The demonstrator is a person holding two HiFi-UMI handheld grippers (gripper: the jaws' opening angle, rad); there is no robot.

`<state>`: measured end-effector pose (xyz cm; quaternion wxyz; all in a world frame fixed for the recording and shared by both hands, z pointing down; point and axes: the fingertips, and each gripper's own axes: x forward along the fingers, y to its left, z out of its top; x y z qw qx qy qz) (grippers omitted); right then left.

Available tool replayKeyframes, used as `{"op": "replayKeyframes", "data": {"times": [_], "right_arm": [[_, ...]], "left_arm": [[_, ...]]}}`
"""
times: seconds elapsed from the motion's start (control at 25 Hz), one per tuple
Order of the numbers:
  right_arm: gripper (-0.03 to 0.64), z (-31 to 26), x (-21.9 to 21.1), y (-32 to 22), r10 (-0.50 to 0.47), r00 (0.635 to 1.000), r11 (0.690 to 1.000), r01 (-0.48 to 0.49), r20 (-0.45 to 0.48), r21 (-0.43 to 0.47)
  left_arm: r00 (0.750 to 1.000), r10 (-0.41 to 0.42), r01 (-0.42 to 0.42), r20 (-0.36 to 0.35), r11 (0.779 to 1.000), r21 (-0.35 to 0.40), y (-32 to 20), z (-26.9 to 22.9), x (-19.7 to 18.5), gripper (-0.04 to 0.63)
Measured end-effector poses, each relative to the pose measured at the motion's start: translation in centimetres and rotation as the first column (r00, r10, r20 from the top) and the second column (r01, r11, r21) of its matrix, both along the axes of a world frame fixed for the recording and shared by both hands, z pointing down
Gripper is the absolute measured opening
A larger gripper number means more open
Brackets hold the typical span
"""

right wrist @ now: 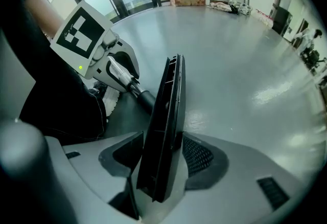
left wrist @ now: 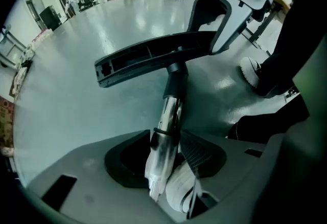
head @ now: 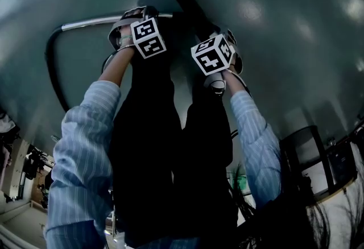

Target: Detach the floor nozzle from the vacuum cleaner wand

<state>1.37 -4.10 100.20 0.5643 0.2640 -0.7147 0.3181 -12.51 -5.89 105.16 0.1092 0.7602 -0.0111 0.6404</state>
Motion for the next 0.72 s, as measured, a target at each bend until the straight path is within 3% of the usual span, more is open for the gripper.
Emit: {"op": "replayKeyframes", "data": {"times": [0.32,0.4,0.48,0.52,0.64,0.72], "right_arm": [[0.212,-0.6,0.9,-0.3,0.014,1.0,1.0,-0.014,-0.004,0.025],[0.209,-0.6,1.3,-0.2,0.136,0.991,0.99,-0.136,-0.014,-0.024],[0.209,-0.7,1.5,0.0,0.287,0.958,0.953,-0.286,-0.011,-0.103],[0.207,-0.7,1.5,0.0,0.313,0.95,0.942,-0.313,-0.012,-0.12],[0.182,-0.7,2.0,-0.3,0.165,0.981,0.986,-0.166,-0.099,-0.004],[0.181,-0.1,2.5,0.0,0.092,0.982,0.996,-0.089,-0.167,0.029]], "left_arm": [[1.0,-0.004,0.004,0.007,0.998,-0.067,-0.1,0.3,0.4,0.169],[1.0,-0.011,0.013,0.015,0.996,-0.09,0.0,0.4,0.4,0.169],[0.999,-0.03,0.031,0.015,0.994,-0.102,-0.1,0.5,0.2,0.169],[0.999,-0.04,0.041,0.012,0.994,-0.105,-0.2,0.5,0.1,0.17],[0.998,-0.059,0.06,0.01,0.992,-0.108,-0.3,0.2,0.3,0.17],[0.998,-0.055,0.057,0.022,0.994,-0.098,-0.3,-0.1,0.7,0.172]]}}
